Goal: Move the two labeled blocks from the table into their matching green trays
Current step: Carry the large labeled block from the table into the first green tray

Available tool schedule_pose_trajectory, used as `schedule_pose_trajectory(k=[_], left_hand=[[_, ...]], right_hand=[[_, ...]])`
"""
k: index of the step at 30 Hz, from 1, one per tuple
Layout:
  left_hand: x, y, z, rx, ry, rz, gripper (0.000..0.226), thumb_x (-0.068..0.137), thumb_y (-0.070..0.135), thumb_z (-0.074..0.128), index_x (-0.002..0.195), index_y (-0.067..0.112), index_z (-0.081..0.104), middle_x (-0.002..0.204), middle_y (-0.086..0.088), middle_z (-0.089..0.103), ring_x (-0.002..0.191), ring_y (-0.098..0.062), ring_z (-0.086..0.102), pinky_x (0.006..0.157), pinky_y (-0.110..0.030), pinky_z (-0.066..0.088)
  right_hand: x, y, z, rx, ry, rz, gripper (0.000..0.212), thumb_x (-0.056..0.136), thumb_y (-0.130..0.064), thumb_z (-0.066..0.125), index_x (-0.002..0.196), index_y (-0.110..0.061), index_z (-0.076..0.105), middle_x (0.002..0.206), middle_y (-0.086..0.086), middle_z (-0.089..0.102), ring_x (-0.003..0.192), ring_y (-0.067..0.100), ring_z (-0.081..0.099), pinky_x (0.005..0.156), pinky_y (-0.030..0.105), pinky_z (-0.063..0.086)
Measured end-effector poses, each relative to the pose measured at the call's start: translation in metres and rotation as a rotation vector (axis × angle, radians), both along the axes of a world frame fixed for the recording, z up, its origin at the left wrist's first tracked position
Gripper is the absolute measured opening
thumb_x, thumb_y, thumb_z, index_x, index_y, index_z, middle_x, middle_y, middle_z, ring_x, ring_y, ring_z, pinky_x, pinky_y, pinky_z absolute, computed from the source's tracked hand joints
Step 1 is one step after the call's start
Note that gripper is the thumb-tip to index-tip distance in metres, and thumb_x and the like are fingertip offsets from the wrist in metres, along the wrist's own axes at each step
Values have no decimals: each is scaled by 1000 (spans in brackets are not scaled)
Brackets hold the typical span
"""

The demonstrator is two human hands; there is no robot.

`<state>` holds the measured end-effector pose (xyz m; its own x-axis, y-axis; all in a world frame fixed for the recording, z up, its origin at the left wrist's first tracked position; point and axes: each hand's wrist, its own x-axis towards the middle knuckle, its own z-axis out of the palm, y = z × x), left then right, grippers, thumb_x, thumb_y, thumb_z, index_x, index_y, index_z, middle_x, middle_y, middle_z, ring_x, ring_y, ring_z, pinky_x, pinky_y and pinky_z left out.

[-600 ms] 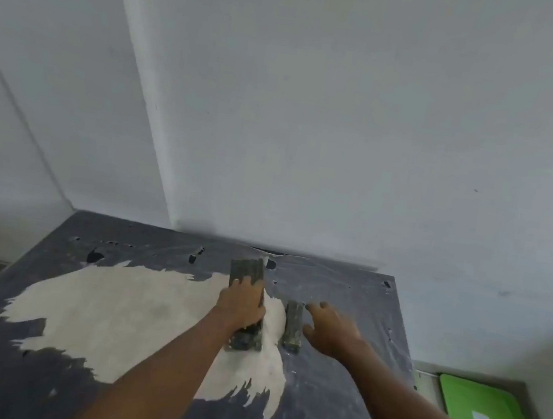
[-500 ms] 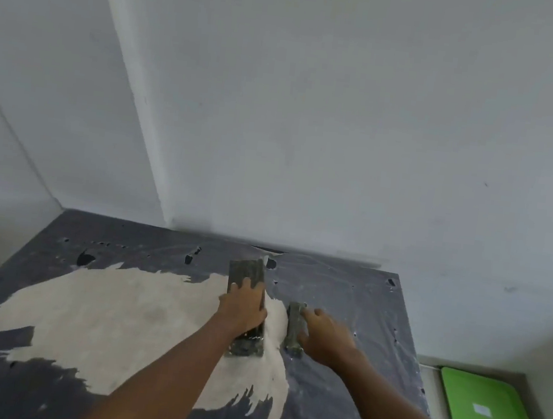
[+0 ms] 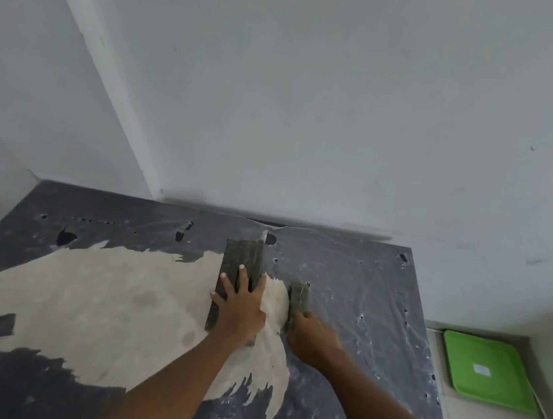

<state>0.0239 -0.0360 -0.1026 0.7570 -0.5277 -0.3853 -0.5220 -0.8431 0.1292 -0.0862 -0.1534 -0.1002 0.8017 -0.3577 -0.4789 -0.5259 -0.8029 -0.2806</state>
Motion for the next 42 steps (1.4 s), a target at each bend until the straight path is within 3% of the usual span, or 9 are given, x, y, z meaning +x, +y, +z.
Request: schedule_pose_trajectory(k=[7,18,21,24,29,33,37,39,42], left_hand=[[26,47,-2,-121,107,-89,79,101,21,45,156,40,-9,167,-8,-15,150,-48,-12,117,-72,6],[27,56,7,-354,237,256,79,104,19,45,156,35,-13,167,-7,-13,152,-42,-7,120,-67,14],[22,56,6,-453,263,333,78,104,18,44,156,33,-12,167,-10,-10,153,-43,-3,121,-63,18],[20,61,2,-531,259,384,75,105,19,42,157,33,-10,168,-10,-7,153,-40,4,121,-60,24],[24,75,-1,-603,228,334,73,103,27,47,158,31,0,166,-9,9,149,-33,24,116,-55,37],[34,83,1,-646,137,343,56,101,33,48,153,28,26,149,-11,40,131,-29,50,101,-42,50],[54,91,12,-552,-101,258,32,100,34,49,129,19,54,128,-8,53,112,-26,59,78,-32,52],[62,97,14,-490,-181,174,28,99,28,54,125,19,57,132,-7,52,115,-25,57,80,-34,56],[67,103,13,-382,-139,73,40,97,20,57,136,20,51,147,-9,44,131,-27,48,97,-40,57]], right_hand=[[10,1,-3,63,23,63,43,97,-34,43,137,-17,44,133,16,56,114,33,58,97,45,51],[33,39,-1,183,-132,100,48,100,-40,44,142,-19,36,135,14,55,116,31,58,94,46,52],[43,58,2,309,-196,35,45,97,-44,48,135,-21,41,130,13,56,110,29,60,91,44,54],[49,71,1,299,-251,-41,50,94,-53,51,130,-19,44,126,14,54,108,31,57,90,48,53],[46,84,-4,289,-297,-99,75,79,-67,61,133,-20,37,132,10,47,113,31,54,90,48,52],[50,90,-7,329,-350,-192,75,72,-60,69,127,-18,39,126,10,46,108,33,56,87,50,54],[51,68,-7,77,-345,6,89,63,-71,59,133,-23,33,131,7,40,116,29,45,97,51,45],[50,50,-8,-78,-323,224,96,63,-74,58,138,-23,29,139,8,36,122,30,38,101,52,40],[43,29,-15,-175,-223,441,98,69,-59,69,145,-21,19,153,14,22,139,42,22,111,60,31]])
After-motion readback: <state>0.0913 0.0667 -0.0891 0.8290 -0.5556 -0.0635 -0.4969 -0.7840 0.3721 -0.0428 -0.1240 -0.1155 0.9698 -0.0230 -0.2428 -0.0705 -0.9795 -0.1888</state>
